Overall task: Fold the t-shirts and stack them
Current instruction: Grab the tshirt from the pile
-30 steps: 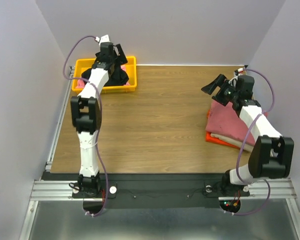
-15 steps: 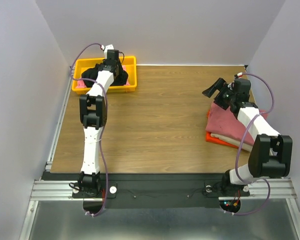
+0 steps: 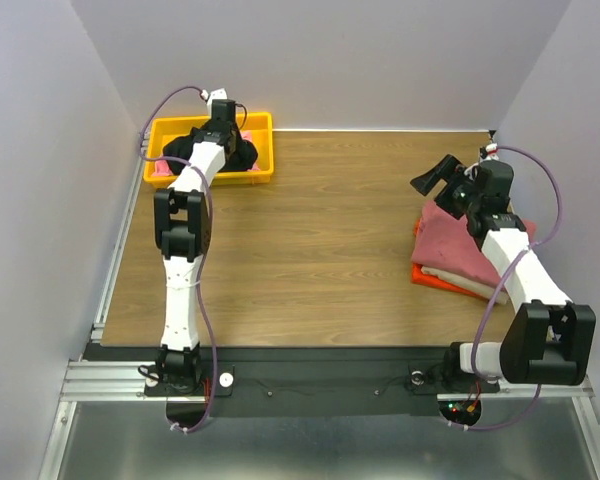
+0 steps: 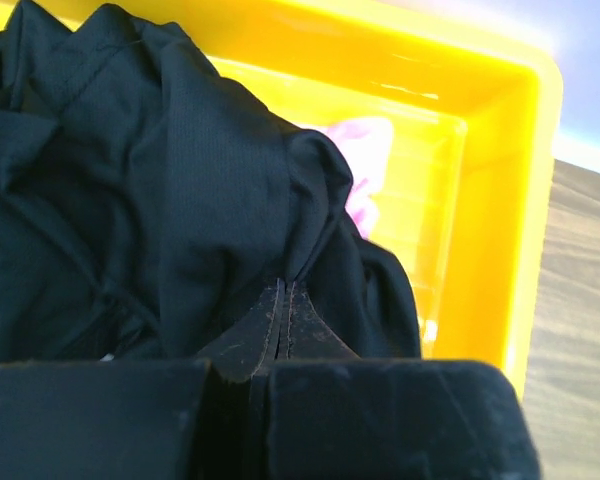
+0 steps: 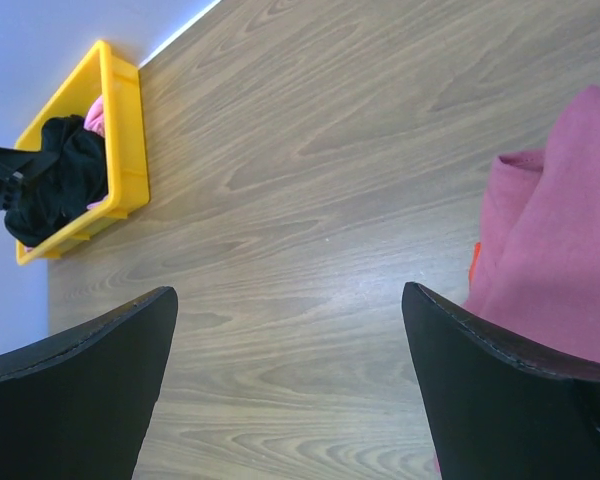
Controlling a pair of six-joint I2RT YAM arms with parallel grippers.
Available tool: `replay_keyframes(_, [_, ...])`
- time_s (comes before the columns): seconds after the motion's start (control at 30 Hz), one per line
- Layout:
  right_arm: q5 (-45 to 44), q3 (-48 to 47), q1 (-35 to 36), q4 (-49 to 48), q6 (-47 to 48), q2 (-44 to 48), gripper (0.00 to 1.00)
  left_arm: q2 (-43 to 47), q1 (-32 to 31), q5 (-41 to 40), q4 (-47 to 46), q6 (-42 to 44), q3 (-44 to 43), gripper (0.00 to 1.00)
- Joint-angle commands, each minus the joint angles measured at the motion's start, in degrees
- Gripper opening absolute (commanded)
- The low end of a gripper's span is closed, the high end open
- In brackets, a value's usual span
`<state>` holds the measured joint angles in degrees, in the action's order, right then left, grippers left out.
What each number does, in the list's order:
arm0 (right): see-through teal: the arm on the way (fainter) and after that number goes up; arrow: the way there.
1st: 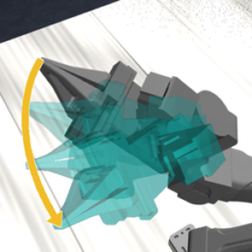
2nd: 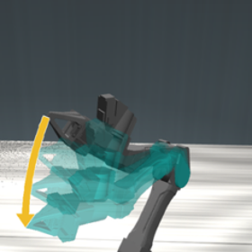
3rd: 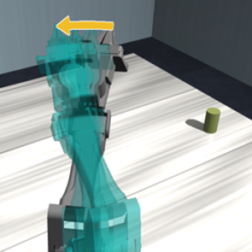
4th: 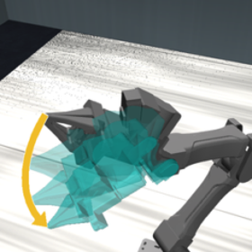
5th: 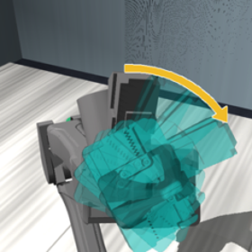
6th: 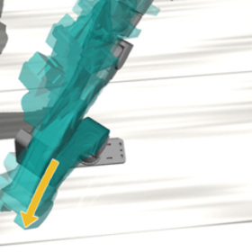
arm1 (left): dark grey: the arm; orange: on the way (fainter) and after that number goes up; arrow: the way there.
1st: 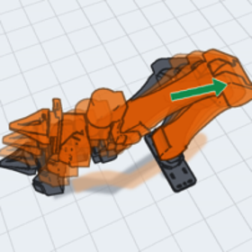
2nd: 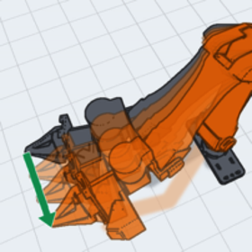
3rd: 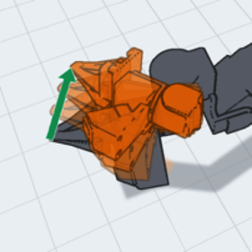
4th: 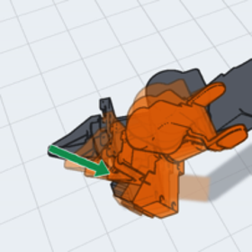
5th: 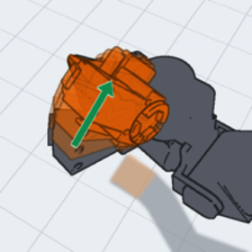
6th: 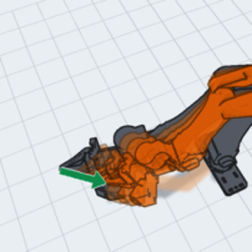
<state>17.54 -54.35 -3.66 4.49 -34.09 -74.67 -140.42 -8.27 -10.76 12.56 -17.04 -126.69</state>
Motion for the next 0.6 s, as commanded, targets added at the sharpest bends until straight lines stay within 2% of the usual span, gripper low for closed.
replay_keyframes(0.0, [-0.4,1.0,0.4,-0.7,1.7,4.3,1.0,15.5,-0.4,2.1,-5.5,1.9,3.8,0.0])
replay_keyframes(0.17, [0.2,3.8,0.4,0.6,3.1,9.9,1.0,28.2,-1.3,3.0,-10.7,2.8,15.0,0.0])
replay_keyframes(0.3, [-0.3,5.7,0.4,1.5,3.5,14.9,1.0,41.8,-3.1,5.1,-14.0,3.8,21.5,0.0])
replay_keyframes(0.43, [1.4,6.2,0.4,3.1,3.9,18.7,1.0,52.3,-7.9,4.8,-15.5,6.5,23.2,0.0])
replay_keyframes(0.57, [1.9,6.7,0.4,4.5,3.6,21.8,0.99,59.9,-17.0,7.3,-15.6,9.3,20.9,0.0])
